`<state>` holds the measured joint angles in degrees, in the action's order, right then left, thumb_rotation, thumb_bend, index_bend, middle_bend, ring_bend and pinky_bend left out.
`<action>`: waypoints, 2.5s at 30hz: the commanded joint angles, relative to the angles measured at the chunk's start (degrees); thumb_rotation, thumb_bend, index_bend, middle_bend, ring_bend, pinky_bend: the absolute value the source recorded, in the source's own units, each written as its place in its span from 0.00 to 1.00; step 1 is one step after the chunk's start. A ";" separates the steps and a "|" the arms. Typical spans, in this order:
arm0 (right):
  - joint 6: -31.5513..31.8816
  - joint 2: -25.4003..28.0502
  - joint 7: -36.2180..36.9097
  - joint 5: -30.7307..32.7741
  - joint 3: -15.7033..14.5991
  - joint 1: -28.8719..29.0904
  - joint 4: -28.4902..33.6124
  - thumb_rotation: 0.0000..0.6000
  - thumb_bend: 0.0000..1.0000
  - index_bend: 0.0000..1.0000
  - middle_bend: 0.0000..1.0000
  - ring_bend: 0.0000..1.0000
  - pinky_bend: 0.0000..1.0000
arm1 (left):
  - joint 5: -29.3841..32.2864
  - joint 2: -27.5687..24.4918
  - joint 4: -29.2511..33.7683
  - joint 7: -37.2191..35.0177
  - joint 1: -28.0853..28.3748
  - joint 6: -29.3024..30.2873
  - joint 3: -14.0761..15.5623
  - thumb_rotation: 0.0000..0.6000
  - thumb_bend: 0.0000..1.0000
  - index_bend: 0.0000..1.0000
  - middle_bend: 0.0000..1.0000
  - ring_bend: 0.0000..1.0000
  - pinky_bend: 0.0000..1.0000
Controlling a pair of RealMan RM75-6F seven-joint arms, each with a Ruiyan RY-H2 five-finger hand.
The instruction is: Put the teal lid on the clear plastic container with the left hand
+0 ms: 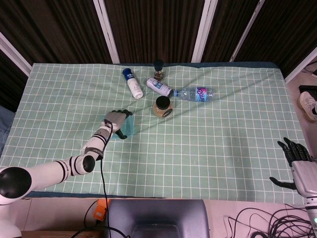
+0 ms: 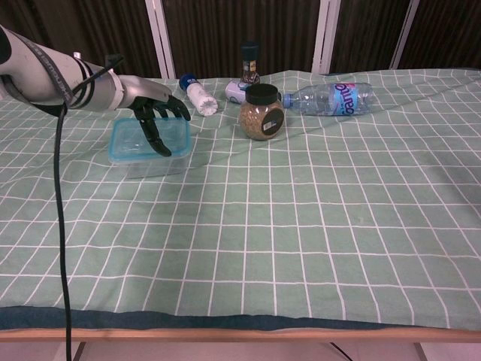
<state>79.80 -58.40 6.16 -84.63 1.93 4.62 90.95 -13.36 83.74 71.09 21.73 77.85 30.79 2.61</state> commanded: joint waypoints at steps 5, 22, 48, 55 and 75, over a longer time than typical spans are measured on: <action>-0.04 -0.01 -0.08 0.03 0.04 0.03 0.09 1.00 0.20 0.00 0.00 0.00 0.00 | 0.19 0.00 -0.20 -0.10 0.14 -0.27 0.11 1.00 0.28 0.31 0.58 0.89 0.88; 0.30 0.07 0.43 -0.04 0.12 -0.13 -0.13 1.00 0.20 0.00 0.00 0.00 0.00 | -0.20 0.63 -0.65 -0.63 0.71 -0.91 0.26 1.00 0.28 0.31 0.59 0.89 0.88; 0.36 0.08 0.31 0.06 0.13 -0.25 -0.06 1.00 0.20 0.00 0.00 0.00 0.00 | 0.55 0.01 -1.02 -1.42 1.17 -3.40 2.08 1.00 0.28 0.31 0.57 0.71 0.69; 0.14 0.06 0.17 0.20 0.21 -0.14 -0.01 1.00 0.20 0.00 0.00 0.00 0.00 | 0.09 -0.01 -1.69 -2.51 1.19 -4.40 2.56 1.00 0.28 0.31 0.56 0.64 0.57; 0.45 0.12 0.20 0.04 0.16 -0.32 0.00 1.00 0.20 0.00 0.00 0.00 0.00 | -7.50 -1.24 -0.63 -8.11 -2.13 -2.55 -0.61 1.00 0.28 0.00 0.00 0.00 0.03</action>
<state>80.25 -58.28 6.35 -84.59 2.10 4.31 90.95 -20.54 82.58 70.34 13.90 76.02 27.97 2.24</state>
